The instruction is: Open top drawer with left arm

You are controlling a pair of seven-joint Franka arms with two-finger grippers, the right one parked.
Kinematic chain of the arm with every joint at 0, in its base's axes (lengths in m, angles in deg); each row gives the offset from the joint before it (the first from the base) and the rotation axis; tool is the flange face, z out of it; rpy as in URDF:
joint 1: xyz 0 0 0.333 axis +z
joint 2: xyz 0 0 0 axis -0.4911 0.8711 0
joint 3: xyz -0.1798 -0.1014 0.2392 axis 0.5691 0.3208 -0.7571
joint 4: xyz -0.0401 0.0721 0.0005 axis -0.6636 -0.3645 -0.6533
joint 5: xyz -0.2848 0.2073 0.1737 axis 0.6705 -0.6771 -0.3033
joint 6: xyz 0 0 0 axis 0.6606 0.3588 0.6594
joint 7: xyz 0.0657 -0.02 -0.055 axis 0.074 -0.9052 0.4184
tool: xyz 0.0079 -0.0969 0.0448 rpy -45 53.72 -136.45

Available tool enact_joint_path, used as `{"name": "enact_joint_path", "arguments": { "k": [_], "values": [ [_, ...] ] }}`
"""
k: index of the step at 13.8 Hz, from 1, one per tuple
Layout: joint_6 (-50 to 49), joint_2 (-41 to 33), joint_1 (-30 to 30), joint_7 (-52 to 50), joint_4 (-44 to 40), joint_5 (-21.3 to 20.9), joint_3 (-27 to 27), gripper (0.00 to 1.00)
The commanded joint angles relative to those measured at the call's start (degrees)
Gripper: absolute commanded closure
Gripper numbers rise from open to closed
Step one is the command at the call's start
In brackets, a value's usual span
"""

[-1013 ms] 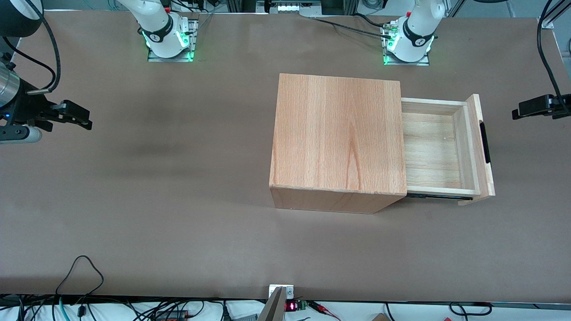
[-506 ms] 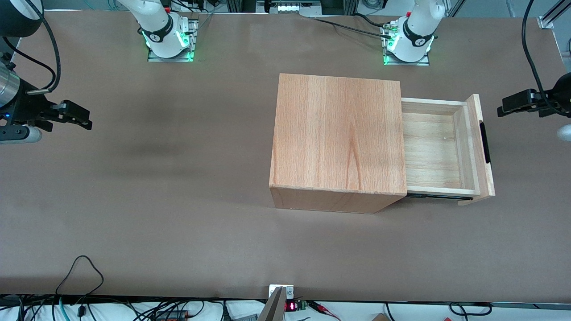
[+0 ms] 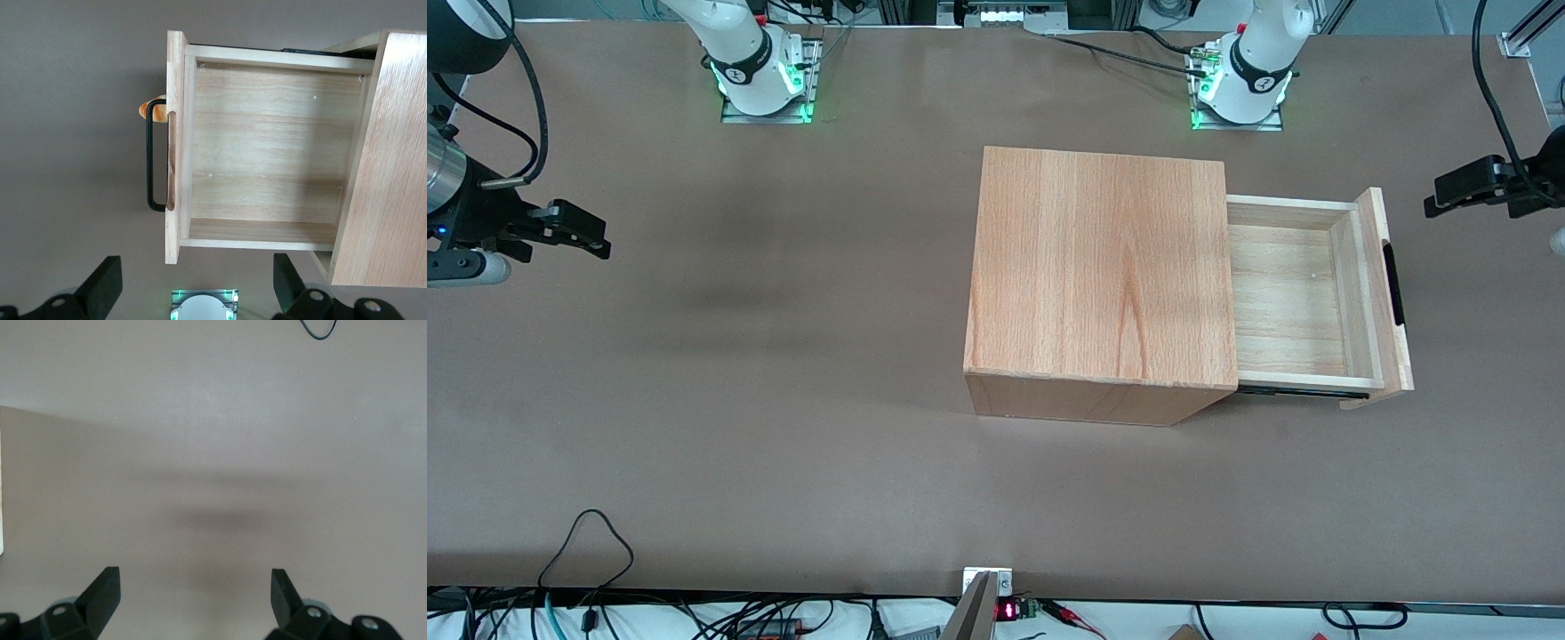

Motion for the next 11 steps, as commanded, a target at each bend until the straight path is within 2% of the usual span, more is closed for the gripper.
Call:
{"name": "enact_joint_path", "arguments": {
  "k": [1,4,11],
  "values": [
    [2.3,-4.0,0.1,-0.4,5.4,-0.9,0.1,0.0],
    [8.8,-10.5,0.4,-0.3,15.7,-1.0,0.1,0.0],
    [16.7,-15.8,0.9,0.5,25.0,-1.0,0.0,0.0]
  ]
}}
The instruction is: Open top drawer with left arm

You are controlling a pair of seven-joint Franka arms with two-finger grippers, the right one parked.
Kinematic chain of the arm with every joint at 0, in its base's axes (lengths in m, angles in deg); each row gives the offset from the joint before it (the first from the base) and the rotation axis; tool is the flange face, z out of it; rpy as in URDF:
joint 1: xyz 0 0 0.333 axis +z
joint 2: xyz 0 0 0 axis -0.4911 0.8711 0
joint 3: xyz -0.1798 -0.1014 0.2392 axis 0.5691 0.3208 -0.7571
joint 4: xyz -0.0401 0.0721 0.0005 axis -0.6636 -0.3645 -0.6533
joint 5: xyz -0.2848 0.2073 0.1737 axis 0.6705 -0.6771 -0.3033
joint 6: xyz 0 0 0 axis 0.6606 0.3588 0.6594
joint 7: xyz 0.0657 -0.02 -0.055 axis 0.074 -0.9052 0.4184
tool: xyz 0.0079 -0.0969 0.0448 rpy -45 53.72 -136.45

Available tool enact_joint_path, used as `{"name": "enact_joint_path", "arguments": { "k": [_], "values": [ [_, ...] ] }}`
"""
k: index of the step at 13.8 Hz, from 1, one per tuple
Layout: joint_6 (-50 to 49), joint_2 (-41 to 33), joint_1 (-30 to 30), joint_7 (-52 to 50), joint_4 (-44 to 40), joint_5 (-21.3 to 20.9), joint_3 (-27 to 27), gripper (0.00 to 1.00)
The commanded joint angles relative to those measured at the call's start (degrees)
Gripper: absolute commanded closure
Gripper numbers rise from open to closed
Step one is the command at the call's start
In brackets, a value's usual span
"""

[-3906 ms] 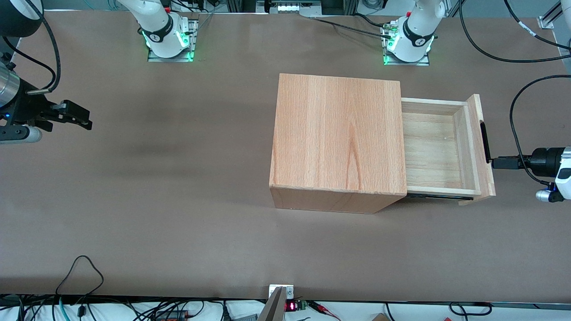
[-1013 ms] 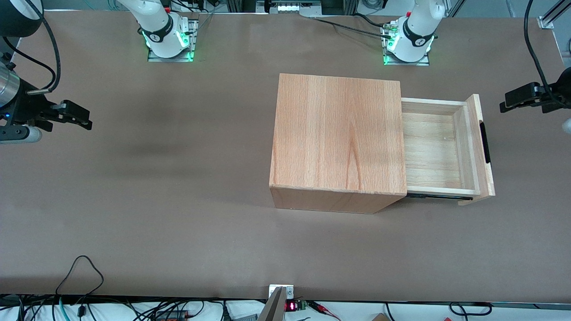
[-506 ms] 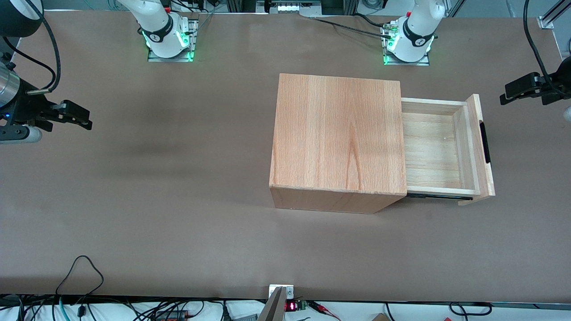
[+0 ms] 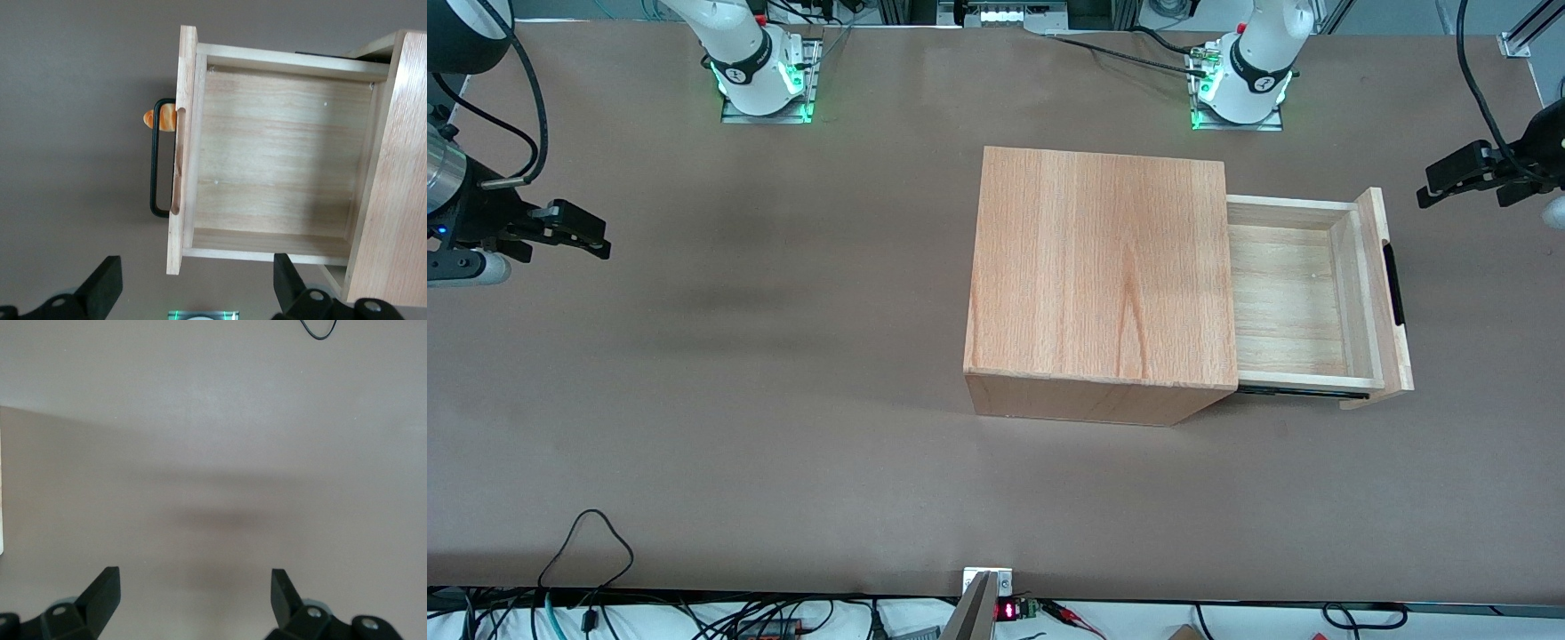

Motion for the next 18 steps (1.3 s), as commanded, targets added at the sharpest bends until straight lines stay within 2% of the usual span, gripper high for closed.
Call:
{"name": "enact_joint_path", "arguments": {
  "k": [1,4,18],
  "values": [
    [3.1,-4.4,0.3,0.6,6.0,-1.0,0.4,0.0],
    [0.5,-3.9,0.3,0.5,5.3,-1.0,0.3,0.0],
    [0.9,-3.7,0.3,0.6,4.9,-1.4,0.4,0.0]
  ]
}}
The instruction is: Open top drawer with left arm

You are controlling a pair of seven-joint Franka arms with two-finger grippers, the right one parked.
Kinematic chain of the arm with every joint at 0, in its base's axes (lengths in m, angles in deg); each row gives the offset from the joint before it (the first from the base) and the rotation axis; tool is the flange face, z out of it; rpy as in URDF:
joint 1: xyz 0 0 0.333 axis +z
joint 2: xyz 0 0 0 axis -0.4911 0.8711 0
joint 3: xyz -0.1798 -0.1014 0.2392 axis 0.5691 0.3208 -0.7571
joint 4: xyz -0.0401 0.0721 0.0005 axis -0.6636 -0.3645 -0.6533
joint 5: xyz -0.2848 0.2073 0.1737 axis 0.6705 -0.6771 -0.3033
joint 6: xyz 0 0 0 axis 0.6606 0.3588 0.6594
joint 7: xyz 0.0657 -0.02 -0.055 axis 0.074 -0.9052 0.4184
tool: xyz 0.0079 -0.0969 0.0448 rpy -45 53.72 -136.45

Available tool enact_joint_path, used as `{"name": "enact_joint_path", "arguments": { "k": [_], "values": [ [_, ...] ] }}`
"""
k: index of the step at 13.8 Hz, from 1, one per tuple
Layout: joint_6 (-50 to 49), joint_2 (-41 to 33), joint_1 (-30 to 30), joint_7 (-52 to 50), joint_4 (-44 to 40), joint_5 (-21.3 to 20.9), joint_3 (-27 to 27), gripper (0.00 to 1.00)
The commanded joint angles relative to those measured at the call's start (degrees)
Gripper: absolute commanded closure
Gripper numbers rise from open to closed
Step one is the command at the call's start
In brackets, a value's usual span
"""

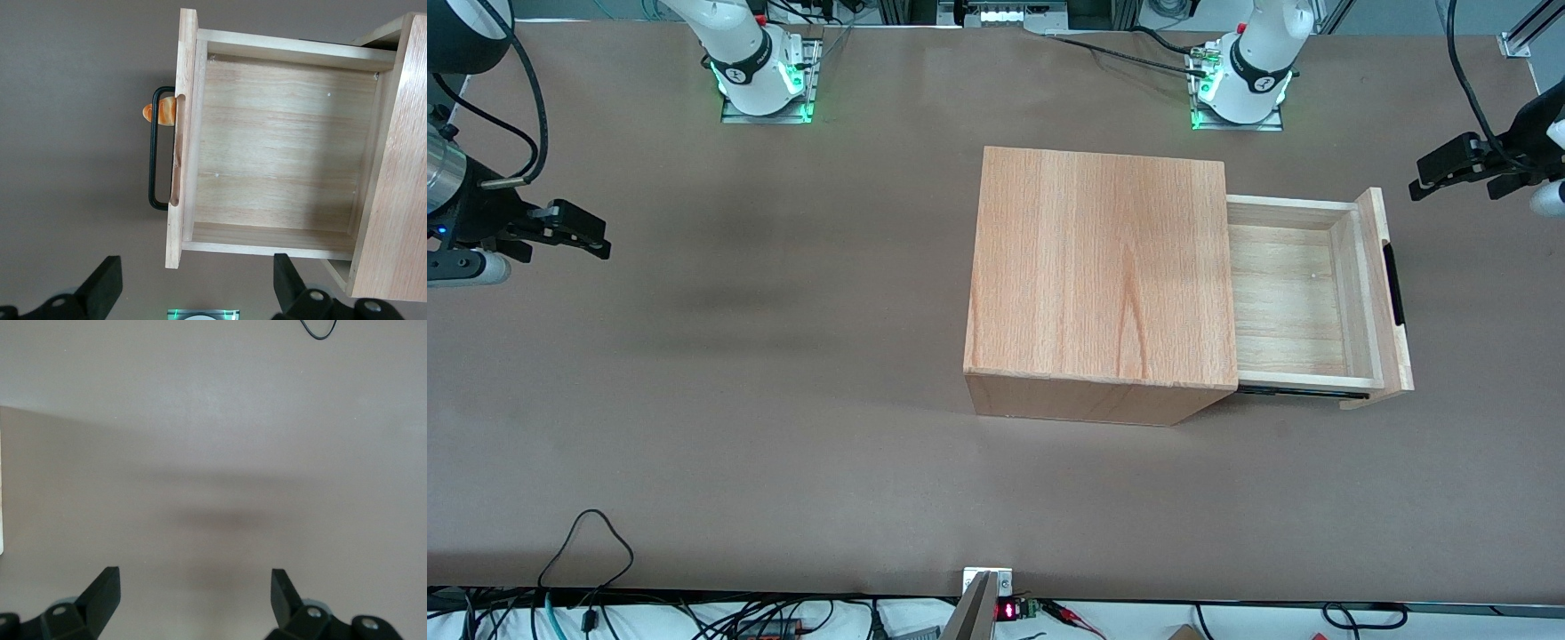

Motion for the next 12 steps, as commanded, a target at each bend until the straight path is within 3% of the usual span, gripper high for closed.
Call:
{"name": "enact_joint_path", "arguments": {
  "k": [1,12],
  "values": [
    [0.3,-1.1,0.2,0.6,0.8,-1.5,0.4,0.0],
    [0.6,-1.2,0.0,0.7,0.8,-1.4,0.6,0.0]
  ]
}}
